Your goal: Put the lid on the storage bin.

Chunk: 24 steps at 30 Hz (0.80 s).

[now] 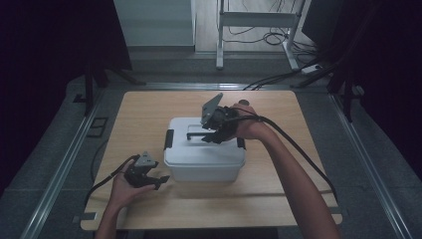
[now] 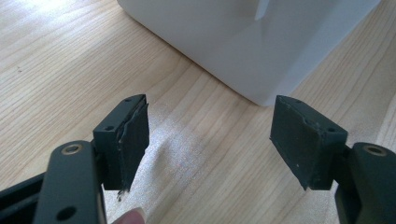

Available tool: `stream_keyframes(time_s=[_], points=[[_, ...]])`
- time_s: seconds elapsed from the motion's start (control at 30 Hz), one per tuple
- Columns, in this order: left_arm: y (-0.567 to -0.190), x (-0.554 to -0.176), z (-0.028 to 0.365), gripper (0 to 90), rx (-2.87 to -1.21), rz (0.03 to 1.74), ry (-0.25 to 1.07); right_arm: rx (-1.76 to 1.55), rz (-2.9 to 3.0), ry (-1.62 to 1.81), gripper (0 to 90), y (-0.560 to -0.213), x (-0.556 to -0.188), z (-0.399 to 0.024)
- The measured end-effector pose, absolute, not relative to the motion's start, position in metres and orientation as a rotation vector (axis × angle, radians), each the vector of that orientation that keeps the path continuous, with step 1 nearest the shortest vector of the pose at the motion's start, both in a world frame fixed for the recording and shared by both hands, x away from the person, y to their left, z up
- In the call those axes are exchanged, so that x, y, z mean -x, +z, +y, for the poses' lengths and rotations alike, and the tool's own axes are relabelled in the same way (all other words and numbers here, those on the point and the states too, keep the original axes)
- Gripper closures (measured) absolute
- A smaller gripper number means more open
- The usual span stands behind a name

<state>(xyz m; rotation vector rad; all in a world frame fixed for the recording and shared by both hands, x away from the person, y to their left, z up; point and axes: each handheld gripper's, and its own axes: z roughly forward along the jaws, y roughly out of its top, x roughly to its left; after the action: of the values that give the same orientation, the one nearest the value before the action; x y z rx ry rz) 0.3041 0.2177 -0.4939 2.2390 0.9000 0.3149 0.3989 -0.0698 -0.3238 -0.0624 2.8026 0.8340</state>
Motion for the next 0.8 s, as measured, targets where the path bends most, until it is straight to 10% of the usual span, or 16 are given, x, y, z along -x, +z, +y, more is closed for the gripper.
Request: stream_keyframes(time_s=[0.8], points=[[-0.494,-0.305,0.218,28.3,-2.241,0.911,0.338,-0.515,2.578,1.071,43.0,-0.359,-0.391,-0.249]])
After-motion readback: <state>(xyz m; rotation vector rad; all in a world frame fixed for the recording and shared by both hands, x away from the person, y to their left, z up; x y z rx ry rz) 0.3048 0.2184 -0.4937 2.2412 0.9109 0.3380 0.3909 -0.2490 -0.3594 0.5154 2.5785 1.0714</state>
